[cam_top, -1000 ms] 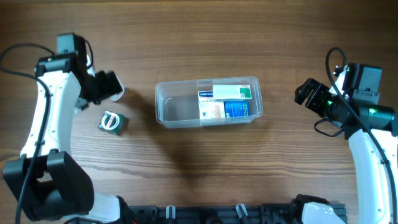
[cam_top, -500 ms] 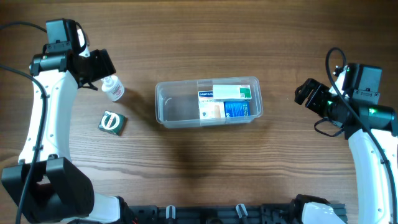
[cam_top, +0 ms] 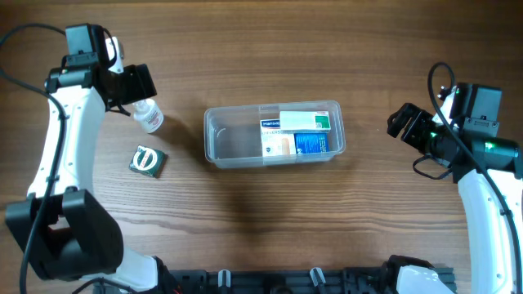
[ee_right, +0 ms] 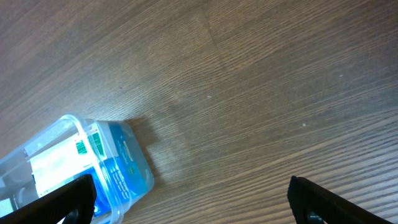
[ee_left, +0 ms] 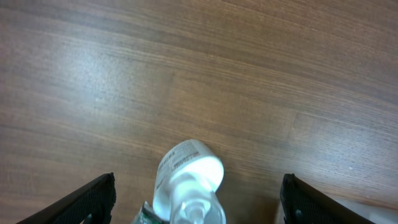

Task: Pack container
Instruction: 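Lift the Calamine bottle and carry it right over the container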

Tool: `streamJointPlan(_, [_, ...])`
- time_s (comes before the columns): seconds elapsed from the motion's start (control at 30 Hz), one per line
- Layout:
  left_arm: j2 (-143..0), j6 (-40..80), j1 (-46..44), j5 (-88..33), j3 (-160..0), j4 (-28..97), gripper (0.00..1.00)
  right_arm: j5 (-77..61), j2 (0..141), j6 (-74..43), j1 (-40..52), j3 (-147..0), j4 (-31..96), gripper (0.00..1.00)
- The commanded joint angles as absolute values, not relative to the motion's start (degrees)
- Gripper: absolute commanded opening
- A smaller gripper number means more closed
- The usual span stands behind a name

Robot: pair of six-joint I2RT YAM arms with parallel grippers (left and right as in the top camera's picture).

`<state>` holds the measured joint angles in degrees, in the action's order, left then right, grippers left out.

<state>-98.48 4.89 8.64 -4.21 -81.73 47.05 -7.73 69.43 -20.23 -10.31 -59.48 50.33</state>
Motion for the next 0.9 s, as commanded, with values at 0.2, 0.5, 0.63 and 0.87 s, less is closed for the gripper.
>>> streamJointPlan(0.2, [-102.1, 2.1, 8.8, -5.1, -82.5, 46.6, 0.73, -8.4, 69.3, -19.5, -10.5, -59.9, 50.2, 1.00])
streamJointPlan(0.5, [-102.6, 1.7, 8.7, -5.1, -82.5, 47.9, 0.63, -8.4, 69.3, -19.5, -10.5, -59.9, 50.2, 1.00])
streamJointPlan(0.63, [-103.4, 1.7, 8.7, -5.1, -82.5, 49.2, 0.64, -8.4, 69.3, -19.5, -10.5, -59.9, 50.2, 1.00])
streamJointPlan(0.87, [-104.2, 1.7, 8.7, -5.1, -82.5, 49.6, 0.62, -8.4, 69.3, -19.5, -10.5, -59.9, 50.2, 1.00])
